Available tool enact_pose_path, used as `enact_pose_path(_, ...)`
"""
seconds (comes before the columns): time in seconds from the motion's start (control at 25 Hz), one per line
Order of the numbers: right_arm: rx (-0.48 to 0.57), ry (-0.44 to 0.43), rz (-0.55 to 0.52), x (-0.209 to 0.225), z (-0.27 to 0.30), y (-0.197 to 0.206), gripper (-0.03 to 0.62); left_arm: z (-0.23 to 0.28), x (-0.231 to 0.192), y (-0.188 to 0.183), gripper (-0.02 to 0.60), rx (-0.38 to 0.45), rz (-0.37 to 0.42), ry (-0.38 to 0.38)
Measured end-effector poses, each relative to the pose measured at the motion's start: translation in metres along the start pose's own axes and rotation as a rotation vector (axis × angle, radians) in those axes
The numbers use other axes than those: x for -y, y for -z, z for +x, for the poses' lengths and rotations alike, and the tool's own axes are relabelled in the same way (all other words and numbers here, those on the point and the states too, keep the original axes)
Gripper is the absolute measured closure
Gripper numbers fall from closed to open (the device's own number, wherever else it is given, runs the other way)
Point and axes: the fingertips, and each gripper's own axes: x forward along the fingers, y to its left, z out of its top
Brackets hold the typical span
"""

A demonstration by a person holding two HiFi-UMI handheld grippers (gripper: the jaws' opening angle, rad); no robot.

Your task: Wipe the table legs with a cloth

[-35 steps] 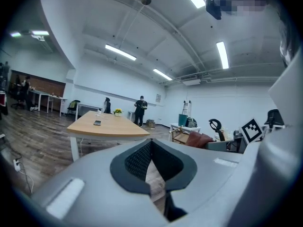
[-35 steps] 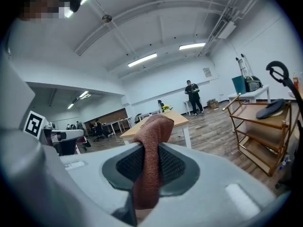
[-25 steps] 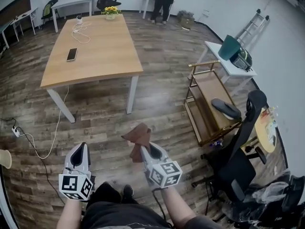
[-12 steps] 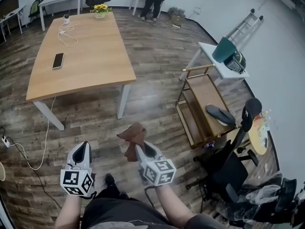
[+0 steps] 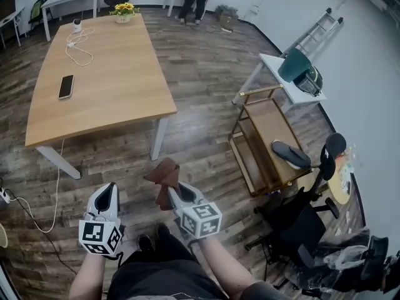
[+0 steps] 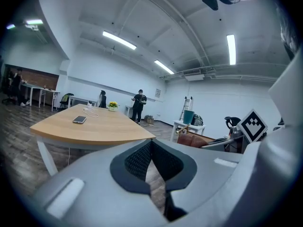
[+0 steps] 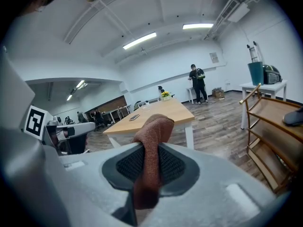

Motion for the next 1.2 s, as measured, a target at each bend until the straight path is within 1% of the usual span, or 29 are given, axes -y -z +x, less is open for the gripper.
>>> enact_pose_path(0.12, -0.019, -0.025, -0.008, 0.003, 0.032, -0.004, 0.53, 0.016, -0.015, -0.001, 0.563, 0.012, -0.013, -0.034)
enact_pose_path(0.24, -0.031, -0.046, -0.017, 0.011, 0.066, -0.013, 0.53, 0.038, -0.028, -0.007, 0.563, 0.017, 0.006, -0.06)
enact_pose_path(0.36, -0.04, -0.059, -0.017, 0.028, 0.104, -0.02, 0.53, 0.064, -0.044, -0.007, 0.563, 0.022, 0.028, -0.093)
enact_pose_path(0.44, -0.054, -0.066, -0.015, 0.043, 0.132, -0.018, 0.53, 0.082, -0.058, 0.001, 0.563, 0.021, 0.029, -0.124)
enact_pose_path(0.6, -0.092, -0.108, -0.04, 0.071, 0.191, -0.001, 0.53, 0.117, -0.085, 0.034, 0.563, 0.026, -0.004, -0.18)
enact_pose_path(0.68, -0.099, -0.123, -0.044, 0.082, 0.22, 0.008, 0.53, 0.137, -0.097, 0.051, 0.563, 0.029, -0.014, -0.194)
enact_pose_path(0.84, -0.088, -0.105, -0.036, 0.105, 0.271, 0.023, 0.53, 0.176, -0.121, 0.085, 0.563, 0.05, -0.004, -0.21)
enact_pose_path(1.0, -0.087, -0.1, -0.041, 0.127, 0.313, 0.046, 0.53, 0.212, -0.134, 0.125, 0.563, 0.075, -0.001, -0.2)
enact_pose_path(1.08, -0.051, -0.1, -0.025, 0.14, 0.328, 0.052, 0.53, 0.227, -0.14, 0.145, 0.563, 0.085, -0.001, -0.197)
enact_pose_path(1.2, 0.034, -0.107, 0.021, 0.156, 0.342, 0.046, 0.53, 0.246, -0.152, 0.167, 0.563, 0.11, 0.003, -0.191)
